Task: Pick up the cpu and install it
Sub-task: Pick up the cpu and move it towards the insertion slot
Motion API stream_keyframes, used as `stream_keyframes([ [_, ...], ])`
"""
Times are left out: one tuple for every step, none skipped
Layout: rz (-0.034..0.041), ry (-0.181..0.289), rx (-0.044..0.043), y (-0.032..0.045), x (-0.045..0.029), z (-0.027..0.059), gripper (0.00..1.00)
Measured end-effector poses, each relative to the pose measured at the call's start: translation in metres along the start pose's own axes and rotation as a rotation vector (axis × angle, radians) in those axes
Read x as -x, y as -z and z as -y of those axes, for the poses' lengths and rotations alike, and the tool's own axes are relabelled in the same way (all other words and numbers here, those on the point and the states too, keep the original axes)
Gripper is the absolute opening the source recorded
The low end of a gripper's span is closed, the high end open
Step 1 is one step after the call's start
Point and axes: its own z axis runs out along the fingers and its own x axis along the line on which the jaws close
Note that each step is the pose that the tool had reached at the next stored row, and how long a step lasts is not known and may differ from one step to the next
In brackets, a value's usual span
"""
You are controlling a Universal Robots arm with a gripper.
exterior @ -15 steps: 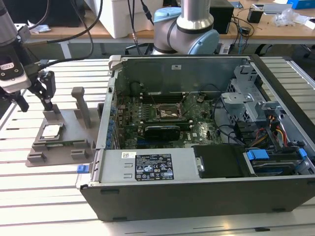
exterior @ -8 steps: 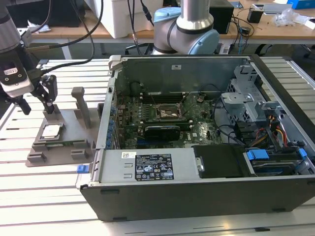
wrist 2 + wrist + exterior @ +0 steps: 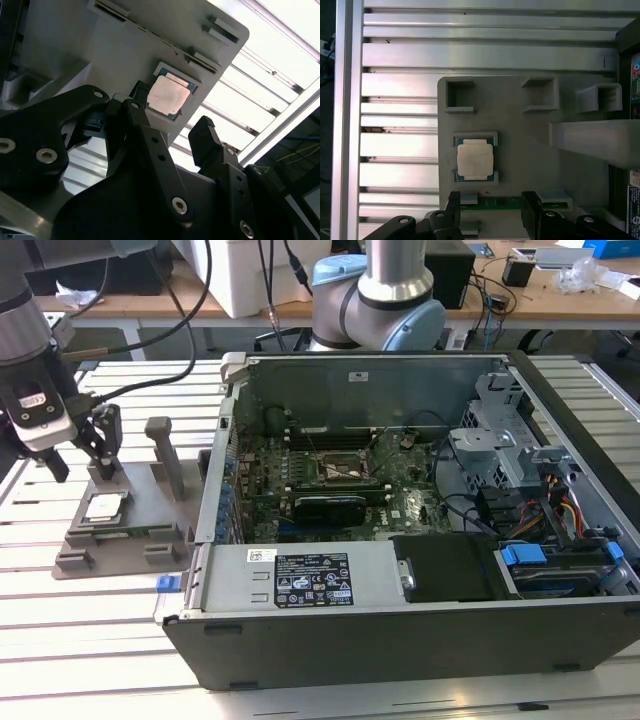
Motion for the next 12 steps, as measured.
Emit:
stream_keyframes([
  [-0.0003,0.000,0.0000,-0.0016,0.0001,0.0000,0.60],
  [-0.0005,0.000,0.0000,-0.0044,0.0003,0.0000,0.60],
  [-0.0006,0.000,-0.0001,-0.0067,0.0004,0.0001,0.60],
  [-0.0006,0.000,0.0001,-0.0077,0.0004,0.0001,0.60],
  [-0.0007,0.000,0.0000,-0.0087,0.0004,0.0001,0.60],
  [-0.0008,0.000,0.0000,-0.0105,0.0006,0.0001,0.60],
  [-0.0009,0.000,0.0000,-0.0118,0.0006,0.0001,0.60],
  [-0.0010,0.000,0.0000,-0.0130,0.0007,0.0001,0.60],
  [-0.0011,0.000,0.0000,-0.0142,0.0007,0.0001,0.60],
  [-0.0011,0.000,0.0000,-0.0156,0.0007,0.0002,0.60],
  [-0.0012,0.000,0.0001,-0.0174,0.0008,0.0002,0.60],
  [-0.0013,0.000,0.0000,-0.0186,0.0008,0.0002,0.60],
])
